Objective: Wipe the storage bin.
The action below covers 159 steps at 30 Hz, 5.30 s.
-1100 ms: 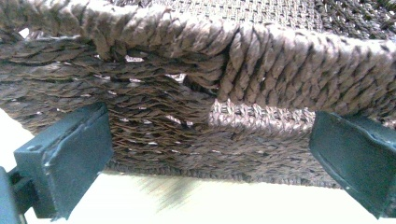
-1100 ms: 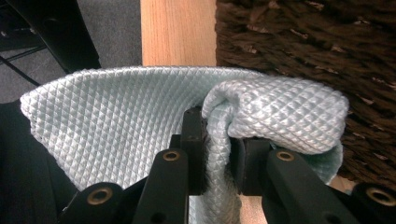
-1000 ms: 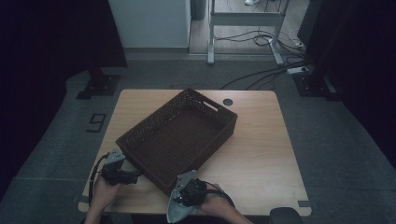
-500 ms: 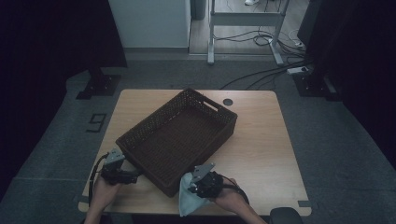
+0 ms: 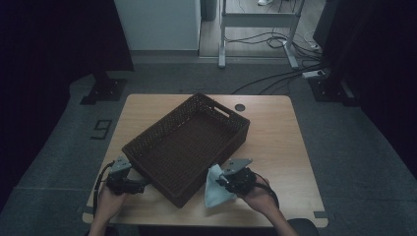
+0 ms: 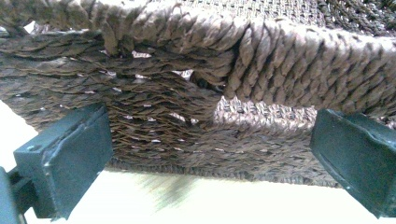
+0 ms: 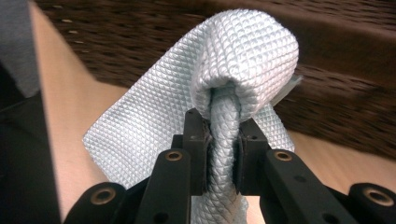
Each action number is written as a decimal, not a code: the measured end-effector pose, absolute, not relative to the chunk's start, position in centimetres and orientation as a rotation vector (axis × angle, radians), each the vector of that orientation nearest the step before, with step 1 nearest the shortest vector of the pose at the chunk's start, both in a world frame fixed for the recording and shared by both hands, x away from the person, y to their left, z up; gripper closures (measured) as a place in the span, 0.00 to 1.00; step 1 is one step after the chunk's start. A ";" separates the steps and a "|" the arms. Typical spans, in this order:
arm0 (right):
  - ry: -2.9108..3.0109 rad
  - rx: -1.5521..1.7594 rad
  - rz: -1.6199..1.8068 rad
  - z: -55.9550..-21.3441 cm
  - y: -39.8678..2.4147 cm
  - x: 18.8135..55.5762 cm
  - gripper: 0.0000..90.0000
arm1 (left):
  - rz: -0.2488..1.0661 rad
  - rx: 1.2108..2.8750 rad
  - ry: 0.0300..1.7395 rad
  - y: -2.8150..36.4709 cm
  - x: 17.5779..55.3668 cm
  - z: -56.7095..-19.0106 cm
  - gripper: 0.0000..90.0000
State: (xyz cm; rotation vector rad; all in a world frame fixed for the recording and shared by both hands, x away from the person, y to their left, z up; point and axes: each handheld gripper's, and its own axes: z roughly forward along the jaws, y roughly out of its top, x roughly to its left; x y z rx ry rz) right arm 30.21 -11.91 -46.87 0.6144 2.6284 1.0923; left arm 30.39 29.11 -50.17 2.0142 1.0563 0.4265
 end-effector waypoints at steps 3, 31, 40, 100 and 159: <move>2.602 0.667 1.097 -46.6 -13.2 30.8 0.86 | 0.424 2.014 1.059 29.1 30.4 -50.2 0.00; 2.285 1.067 0.938 -45.7 -25.3 34.5 0.86 | 0.417 2.015 1.065 29.1 30.4 -50.1 0.00; 2.213 1.198 0.922 -46.8 -28.3 35.1 0.86 | 0.412 2.014 1.073 29.1 30.5 -50.1 0.00; 2.251 1.270 0.871 -50.8 -28.7 35.8 0.34 | 0.488 2.038 1.329 25.8 29.8 -44.2 0.00; 2.247 1.237 0.895 -50.2 -28.2 35.7 0.34 | 0.480 1.965 1.264 31.2 33.8 -40.9 0.15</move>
